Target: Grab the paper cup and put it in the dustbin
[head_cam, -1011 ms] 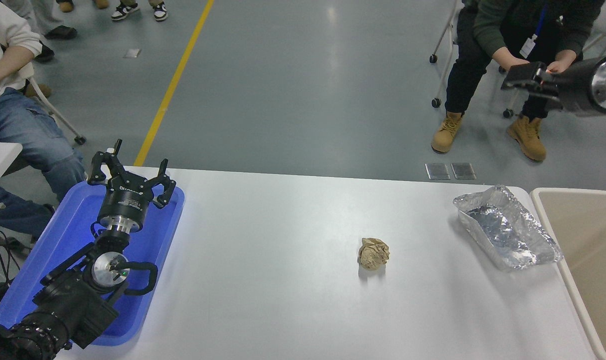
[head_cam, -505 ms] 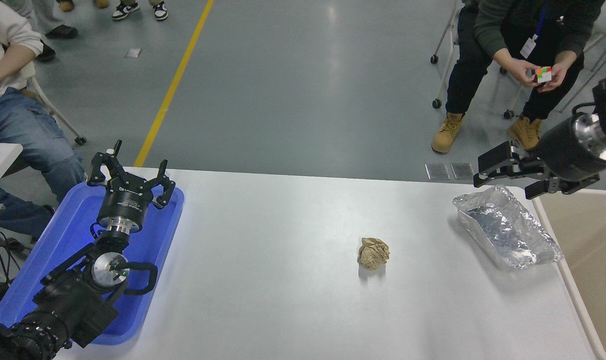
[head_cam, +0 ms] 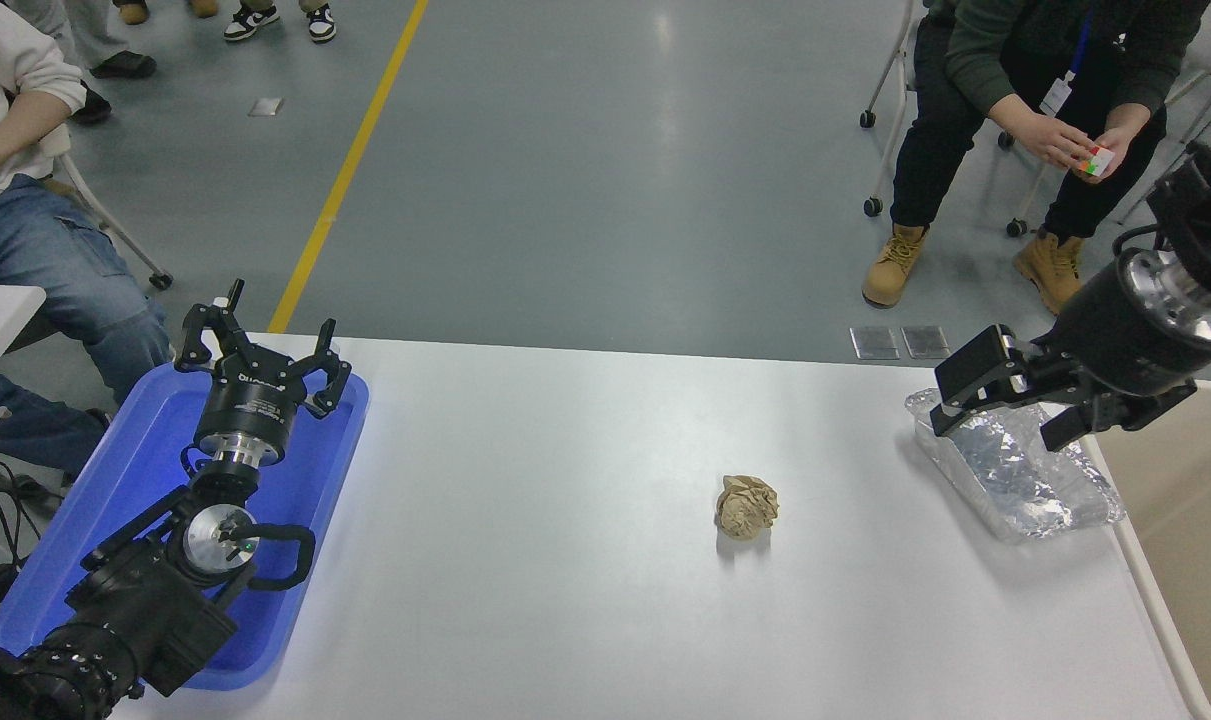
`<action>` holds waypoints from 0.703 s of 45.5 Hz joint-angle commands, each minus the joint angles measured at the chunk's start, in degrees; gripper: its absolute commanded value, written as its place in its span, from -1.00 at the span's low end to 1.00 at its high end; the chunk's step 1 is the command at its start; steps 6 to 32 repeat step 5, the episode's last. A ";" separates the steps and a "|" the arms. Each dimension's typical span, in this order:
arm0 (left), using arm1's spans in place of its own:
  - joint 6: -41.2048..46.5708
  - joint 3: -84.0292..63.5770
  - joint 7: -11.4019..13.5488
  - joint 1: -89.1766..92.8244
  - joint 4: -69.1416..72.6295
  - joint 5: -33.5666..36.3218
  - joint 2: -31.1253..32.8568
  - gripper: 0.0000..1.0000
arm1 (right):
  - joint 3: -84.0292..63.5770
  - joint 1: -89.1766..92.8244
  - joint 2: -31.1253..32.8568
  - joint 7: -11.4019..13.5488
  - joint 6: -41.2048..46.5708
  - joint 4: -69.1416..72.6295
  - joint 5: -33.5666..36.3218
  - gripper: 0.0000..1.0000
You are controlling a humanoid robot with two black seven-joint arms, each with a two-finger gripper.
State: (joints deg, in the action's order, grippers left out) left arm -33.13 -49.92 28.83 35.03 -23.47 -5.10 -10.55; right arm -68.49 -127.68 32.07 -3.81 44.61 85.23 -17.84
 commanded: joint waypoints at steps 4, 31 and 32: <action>0.00 0.00 0.00 -0.05 0.00 0.00 0.00 1.00 | -0.16 -0.46 -0.34 0.12 0.39 0.46 0.00 1.00; 0.00 0.00 0.00 0.04 0.00 0.00 0.00 1.00 | -0.24 -0.46 -0.34 0.03 0.39 0.46 0.00 1.00; 0.00 0.00 0.00 0.04 0.00 0.00 0.00 1.00 | -0.24 -0.46 -0.34 0.03 0.39 0.46 0.00 1.00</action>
